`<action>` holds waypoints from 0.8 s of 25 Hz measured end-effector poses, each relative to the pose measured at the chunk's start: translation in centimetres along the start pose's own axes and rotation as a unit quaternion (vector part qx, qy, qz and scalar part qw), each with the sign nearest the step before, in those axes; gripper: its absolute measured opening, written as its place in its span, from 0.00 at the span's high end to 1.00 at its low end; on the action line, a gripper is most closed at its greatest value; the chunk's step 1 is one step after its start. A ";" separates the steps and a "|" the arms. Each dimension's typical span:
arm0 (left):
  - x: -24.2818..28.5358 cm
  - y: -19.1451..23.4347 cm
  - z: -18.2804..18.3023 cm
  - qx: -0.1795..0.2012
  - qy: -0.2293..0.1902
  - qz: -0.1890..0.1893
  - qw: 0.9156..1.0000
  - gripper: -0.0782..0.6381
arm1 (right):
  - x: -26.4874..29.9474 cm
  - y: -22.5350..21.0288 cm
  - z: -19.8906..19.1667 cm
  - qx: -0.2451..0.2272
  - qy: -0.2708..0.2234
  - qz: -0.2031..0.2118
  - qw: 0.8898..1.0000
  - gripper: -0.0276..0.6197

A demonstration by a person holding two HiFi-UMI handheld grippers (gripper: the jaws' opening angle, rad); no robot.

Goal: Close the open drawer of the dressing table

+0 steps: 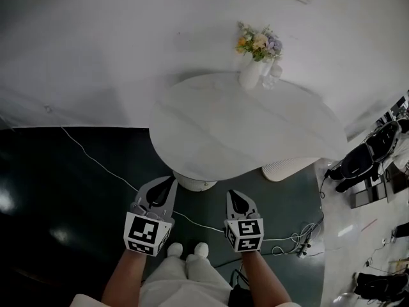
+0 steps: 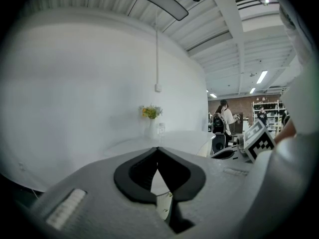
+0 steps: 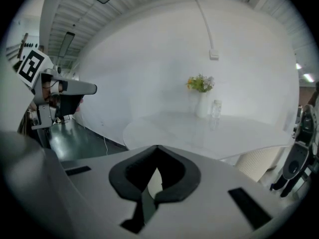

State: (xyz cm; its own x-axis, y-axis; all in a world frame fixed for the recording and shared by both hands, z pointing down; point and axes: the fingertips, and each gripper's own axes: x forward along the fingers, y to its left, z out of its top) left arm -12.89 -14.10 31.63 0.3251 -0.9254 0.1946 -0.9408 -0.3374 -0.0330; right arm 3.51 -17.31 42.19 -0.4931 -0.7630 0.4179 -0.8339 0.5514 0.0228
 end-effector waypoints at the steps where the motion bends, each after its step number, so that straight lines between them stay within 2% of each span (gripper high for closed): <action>1: -0.2 0.0 0.4 0.000 -0.004 0.001 1.000 0.87 | -0.4 0.0 0.6 -0.005 -0.005 0.000 1.000 0.96; 7: -0.8 -0.2 3.5 0.002 -0.028 0.000 1.000 0.87 | -2.6 0.3 4.5 -0.023 -0.024 0.003 0.999 0.96; 11: -0.8 -0.2 5.2 0.012 -0.044 -0.003 0.999 0.87 | -4.3 1.0 7.8 -0.021 -0.057 0.012 0.998 0.96; 20: -0.5 0.4 8.4 0.008 -0.074 -0.002 0.997 0.87 | -7.4 0.9 13.7 -0.060 -0.124 0.003 0.991 0.96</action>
State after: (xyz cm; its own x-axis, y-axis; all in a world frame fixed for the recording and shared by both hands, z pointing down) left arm -12.62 -15.21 23.26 0.3396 -0.9393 0.0485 -0.9385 -0.3418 -0.0481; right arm 3.02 -15.77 26.66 -0.5552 -0.8112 0.1833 -0.8032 0.5802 0.1350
